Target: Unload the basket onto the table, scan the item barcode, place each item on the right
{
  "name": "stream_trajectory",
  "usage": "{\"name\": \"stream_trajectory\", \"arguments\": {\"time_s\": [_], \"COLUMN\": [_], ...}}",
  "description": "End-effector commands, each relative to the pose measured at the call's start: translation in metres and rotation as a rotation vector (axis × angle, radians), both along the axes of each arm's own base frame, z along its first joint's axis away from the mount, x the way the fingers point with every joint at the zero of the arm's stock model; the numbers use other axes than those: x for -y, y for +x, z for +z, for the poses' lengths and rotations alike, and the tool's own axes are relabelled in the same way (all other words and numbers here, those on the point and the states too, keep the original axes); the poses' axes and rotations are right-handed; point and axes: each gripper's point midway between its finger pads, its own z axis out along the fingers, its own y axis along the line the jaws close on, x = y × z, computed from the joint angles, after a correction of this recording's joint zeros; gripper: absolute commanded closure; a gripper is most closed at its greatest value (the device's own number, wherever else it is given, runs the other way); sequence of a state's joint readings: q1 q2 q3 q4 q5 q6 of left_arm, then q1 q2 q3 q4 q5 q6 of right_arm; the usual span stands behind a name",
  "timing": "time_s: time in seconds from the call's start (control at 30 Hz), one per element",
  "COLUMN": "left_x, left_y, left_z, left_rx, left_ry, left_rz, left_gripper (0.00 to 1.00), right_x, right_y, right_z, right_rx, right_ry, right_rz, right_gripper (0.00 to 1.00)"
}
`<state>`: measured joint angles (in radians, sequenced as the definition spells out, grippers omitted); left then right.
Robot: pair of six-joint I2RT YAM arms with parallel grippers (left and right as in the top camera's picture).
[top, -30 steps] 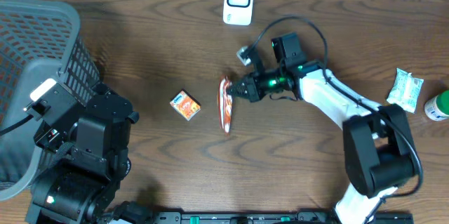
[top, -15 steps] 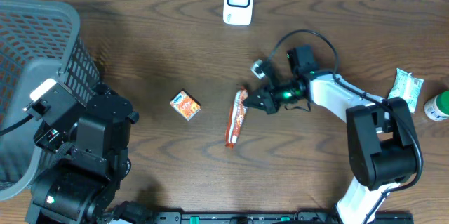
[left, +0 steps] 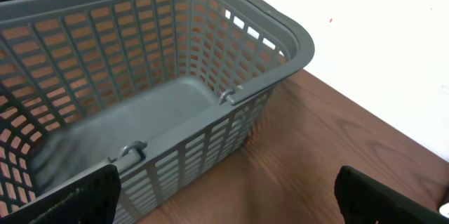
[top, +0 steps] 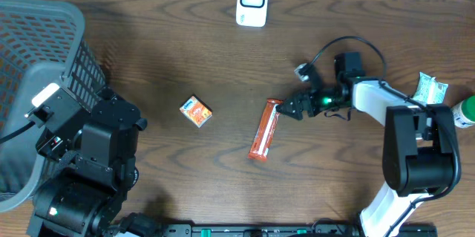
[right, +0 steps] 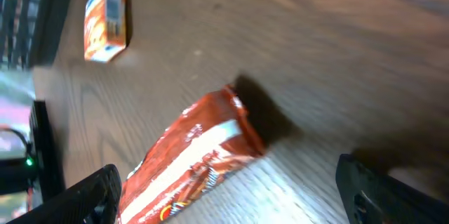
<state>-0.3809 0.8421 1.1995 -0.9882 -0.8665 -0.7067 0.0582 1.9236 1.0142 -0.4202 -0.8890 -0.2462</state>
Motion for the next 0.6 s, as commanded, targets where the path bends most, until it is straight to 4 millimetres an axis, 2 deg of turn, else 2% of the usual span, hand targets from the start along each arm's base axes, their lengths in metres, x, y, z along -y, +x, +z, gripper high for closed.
{"name": "stream_trajectory", "arguments": {"time_s": [0.0,0.07,0.1,0.17,0.2,0.3,0.33,0.47,0.57], "left_x": [-0.003,-0.003,-0.003,-0.003,-0.003,-0.003,-0.003,-0.003,-0.003], "left_y": [-0.002,-0.002,-0.002,-0.002,-0.002,-0.002,-0.002,-0.002,-0.002], "left_z": [0.006,0.006,0.006,0.006,0.006,0.006,0.006,0.006,0.006], "left_rx": [0.017,0.017,0.017,0.017,0.017,0.017,0.017,0.017,0.017], "left_ry": [-0.003,-0.003,-0.003,-0.003,-0.003,-0.003,-0.003,-0.003,-0.003], "left_rz": [0.013,0.013,0.013,0.013,0.013,0.013,0.013,0.013,0.013], "left_gripper": [0.02,0.02,0.02,0.02,0.02,0.02,0.02,0.02,0.02], "right_x": [0.001,-0.006,-0.008,-0.014,-0.016,-0.025,-0.027,-0.039,-0.052], "right_y": [0.007,0.007,0.008,0.010,0.010,0.009,0.009,0.001,-0.013], "right_z": [0.015,0.031,0.037,0.049,0.055,0.069,0.069,0.052,0.028], "right_rx": [-0.054,-0.060,-0.069,-0.086,-0.094,-0.092,-0.094,-0.144,-0.187], "right_ry": [0.084,0.149,0.164,0.174,0.178,0.179,0.163,0.089,-0.002], "right_rz": [-0.057,-0.051,-0.055,-0.074,-0.081,-0.087,-0.091,-0.094,-0.065], "right_gripper": [0.12,0.27,0.44,0.88,0.99,0.99,0.99,0.99,0.99]}}
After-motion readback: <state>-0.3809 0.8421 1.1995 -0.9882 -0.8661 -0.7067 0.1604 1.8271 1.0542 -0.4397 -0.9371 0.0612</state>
